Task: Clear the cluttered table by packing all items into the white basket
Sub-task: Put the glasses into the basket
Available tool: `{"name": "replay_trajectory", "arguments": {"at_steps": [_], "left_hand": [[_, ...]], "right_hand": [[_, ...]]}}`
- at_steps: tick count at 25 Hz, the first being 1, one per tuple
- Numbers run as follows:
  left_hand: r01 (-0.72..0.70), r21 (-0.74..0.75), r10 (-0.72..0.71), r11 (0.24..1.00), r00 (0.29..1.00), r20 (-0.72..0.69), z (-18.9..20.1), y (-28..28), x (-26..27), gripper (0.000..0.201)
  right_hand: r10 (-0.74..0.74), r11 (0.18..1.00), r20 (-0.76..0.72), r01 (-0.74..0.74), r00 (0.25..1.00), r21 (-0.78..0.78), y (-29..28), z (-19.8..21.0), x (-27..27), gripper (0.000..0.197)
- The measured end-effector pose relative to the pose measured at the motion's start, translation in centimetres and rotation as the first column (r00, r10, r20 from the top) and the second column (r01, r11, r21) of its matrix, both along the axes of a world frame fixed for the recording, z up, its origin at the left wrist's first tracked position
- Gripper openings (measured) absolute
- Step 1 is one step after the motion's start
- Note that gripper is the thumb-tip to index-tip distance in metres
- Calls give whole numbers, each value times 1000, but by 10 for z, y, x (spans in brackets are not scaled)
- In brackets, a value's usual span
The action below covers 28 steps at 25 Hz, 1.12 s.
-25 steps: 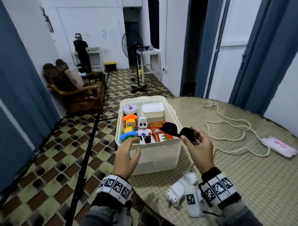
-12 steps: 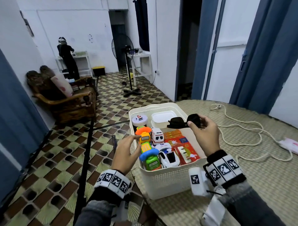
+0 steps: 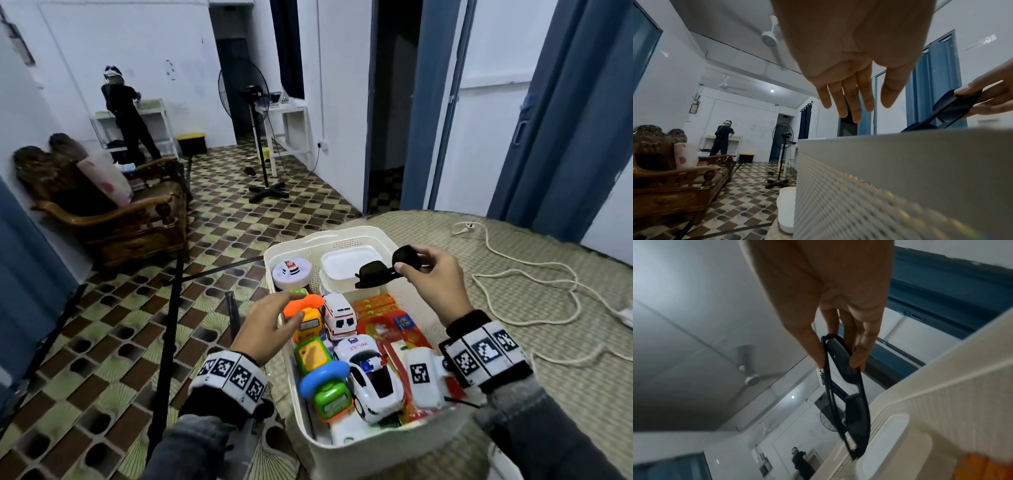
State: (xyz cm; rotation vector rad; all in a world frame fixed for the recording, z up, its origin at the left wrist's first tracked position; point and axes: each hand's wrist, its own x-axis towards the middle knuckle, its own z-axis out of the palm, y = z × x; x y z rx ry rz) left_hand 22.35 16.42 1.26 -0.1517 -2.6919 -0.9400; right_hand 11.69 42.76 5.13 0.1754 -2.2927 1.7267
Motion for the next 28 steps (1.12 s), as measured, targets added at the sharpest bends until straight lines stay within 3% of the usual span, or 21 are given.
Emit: {"name": "replay_trajectory", "arguments": {"at_steps": [3,7,11,15,20,28], "left_hand": [[26,-60,-21,998,997,74,12,-13,-33,60],[136,-225,-83,965,970,227,26,-11,-67,40],[302,-267,-164,915,884,439,19,2,-98,42],[494,-341,-244,800,787,567,-3,5,-112,45],[531,-371,-316,762,804,503,-23,-1,-107,49],[492,-310,-394,813,858,329,-32,-9,-98,44]], "right_hand": [[52,990,14,-53,999,130,-4,-3,-32,40],[90,981,34,-94,995,168,-15,-8,-54,40],[148,965,13,-147,989,216,-25,-18,-69,41],[173,961,33,-176,984,214,-34,-22,-83,43],[270,924,52,-274,961,265,-58,-17,-98,41],[509,693,68,-455,858,559,-91,-16,-115,43]]}}
